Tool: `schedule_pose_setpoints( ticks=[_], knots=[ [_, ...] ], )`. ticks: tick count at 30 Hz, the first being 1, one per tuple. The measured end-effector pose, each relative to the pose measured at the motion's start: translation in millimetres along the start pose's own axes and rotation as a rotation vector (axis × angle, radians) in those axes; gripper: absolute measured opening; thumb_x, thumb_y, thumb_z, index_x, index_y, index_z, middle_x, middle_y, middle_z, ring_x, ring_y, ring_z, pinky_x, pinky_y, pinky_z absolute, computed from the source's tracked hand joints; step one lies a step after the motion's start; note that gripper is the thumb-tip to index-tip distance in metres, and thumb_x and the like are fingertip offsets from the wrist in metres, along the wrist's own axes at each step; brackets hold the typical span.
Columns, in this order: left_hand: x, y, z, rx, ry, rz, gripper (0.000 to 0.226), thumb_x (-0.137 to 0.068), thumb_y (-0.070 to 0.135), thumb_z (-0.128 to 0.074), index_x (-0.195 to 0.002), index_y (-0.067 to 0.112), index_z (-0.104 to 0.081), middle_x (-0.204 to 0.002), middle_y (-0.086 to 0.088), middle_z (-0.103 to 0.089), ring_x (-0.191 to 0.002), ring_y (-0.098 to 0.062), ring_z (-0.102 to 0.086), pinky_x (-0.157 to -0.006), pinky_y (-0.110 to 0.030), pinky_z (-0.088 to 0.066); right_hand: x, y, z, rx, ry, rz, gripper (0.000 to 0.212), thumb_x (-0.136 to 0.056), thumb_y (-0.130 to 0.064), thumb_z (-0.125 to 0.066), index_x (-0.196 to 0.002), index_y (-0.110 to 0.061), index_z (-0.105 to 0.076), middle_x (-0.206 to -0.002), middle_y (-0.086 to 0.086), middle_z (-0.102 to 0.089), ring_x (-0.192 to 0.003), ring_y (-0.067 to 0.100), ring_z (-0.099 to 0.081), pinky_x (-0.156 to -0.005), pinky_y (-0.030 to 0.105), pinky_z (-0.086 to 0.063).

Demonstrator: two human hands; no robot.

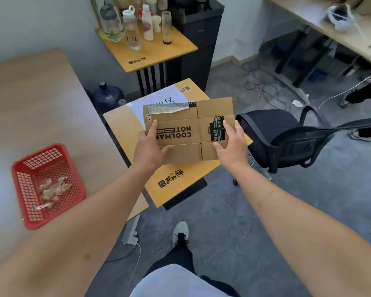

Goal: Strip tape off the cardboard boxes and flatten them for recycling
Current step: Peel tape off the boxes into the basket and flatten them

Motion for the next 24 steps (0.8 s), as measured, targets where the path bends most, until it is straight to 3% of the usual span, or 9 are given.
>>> schedule_pose_setpoints(
  ticks=[8, 13, 24],
  knots=[
    [-74.9, 4.6, -67.4, -0.001, -0.079, 0.168, 0.093, -0.088, 0.045, -0.075, -0.160, 0.038, -0.016, -0.151, -0.004, -0.036, -0.134, -0.026, -0.046, -0.108, -0.045, -0.046, -107.3, 32.4, -22.3, 0.042, -0.196, -0.010, 0.074, -0.098, -0.029, -0.069, -0.159, -0.039, -0.029, -0.171, -0.007, -0.005, -0.153, 0.026, -0.022, -0.111, 0.040, -0.039],
    [-108.6, 0.4, -100.5, -0.019, -0.037, 0.293, 0.094, -0.087, 0.044, -0.077, -0.160, 0.035, -0.020, -0.150, -0.005, -0.038, -0.131, -0.028, -0.047, -0.105, -0.041, -0.044, -173.6, 50.4, -52.1, 0.074, -0.367, 0.016, 0.070, -0.099, -0.035, -0.065, -0.159, -0.040, -0.029, -0.172, -0.006, -0.003, -0.155, 0.026, -0.018, -0.115, 0.042, -0.035],
    [-127.0, -32.9, -149.1, -0.145, 0.058, 0.605, 0.089, -0.081, 0.054, -0.076, -0.155, 0.044, -0.026, -0.155, -0.006, -0.038, -0.137, -0.037, -0.040, -0.112, -0.052, -0.034, -256.4, 77.8, -131.4, 0.096, -0.710, 0.139, 0.065, -0.103, -0.034, -0.059, -0.160, -0.039, -0.028, -0.172, -0.003, -0.002, -0.156, 0.026, -0.014, -0.119, 0.041, -0.030]
  ],
)
Point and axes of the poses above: each hand's wrist, its own x-axis away from the middle knuckle, its own z-axis out of the back of the hand, y = z × x, the point moved 9 cm from there along -x, towards the middle knuckle
